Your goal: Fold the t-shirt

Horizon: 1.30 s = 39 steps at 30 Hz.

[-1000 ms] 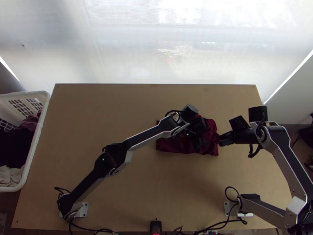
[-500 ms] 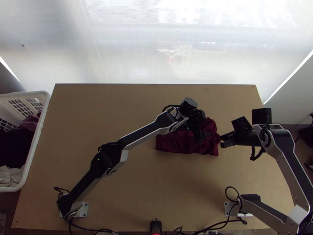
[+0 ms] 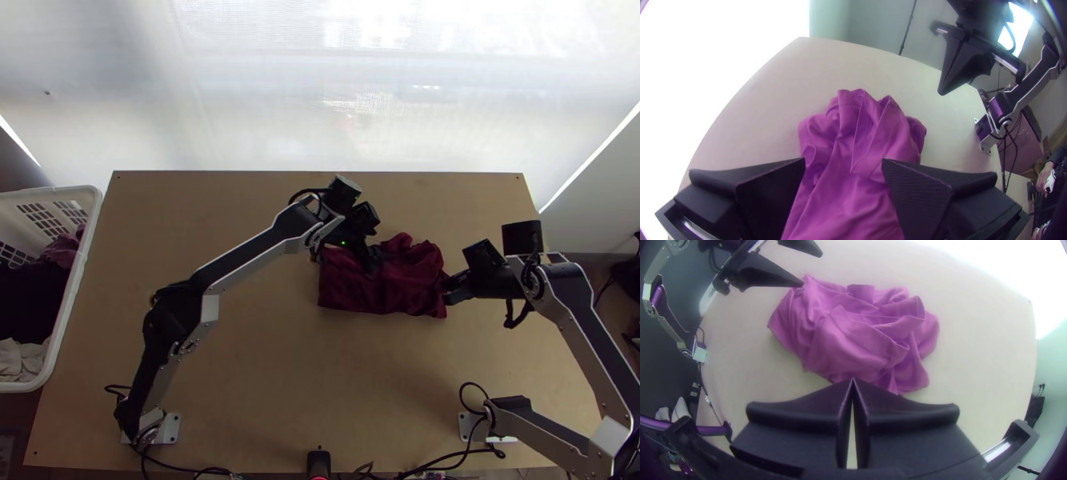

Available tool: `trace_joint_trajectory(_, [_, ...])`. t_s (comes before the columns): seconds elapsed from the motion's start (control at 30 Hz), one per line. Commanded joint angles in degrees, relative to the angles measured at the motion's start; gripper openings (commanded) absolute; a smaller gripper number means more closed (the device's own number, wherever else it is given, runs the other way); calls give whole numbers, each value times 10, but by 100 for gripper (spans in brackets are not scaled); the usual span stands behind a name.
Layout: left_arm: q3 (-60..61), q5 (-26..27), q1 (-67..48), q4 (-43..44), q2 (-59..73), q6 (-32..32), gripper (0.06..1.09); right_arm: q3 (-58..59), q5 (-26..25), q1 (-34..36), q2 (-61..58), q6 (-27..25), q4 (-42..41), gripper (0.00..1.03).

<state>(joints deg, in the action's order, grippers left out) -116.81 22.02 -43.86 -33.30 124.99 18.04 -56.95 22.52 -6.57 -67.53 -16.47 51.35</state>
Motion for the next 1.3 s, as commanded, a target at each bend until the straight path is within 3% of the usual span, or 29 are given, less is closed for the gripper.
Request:
trace_joint_trajectory(0.0, [114,1,40,-48,-84,9,62,-16,0,-56,-39,15,-24,3])
trace_joint_trajectory(0.13, [138,33,54,-99,-101,-4,21,-27,0,-101,-88,22,-49,3])
trace_joint_trajectory(0.2, [148,50,58,-128,-100,-5,14,-39,0,-118,-123,22,-55,3])
trace_joint_trajectory(0.5, [232,116,53,-142,-106,-4,9,-98,1,-187,-257,20,-101,3])
trace_joint_trajectory(0.83, [233,116,56,-113,-71,-8,9,-140,2,-255,-317,23,-116,3])
trace_joint_trajectory(1.27, [170,116,53,-110,-3,-11,9,-57,5,-172,-322,-23,-151,3])
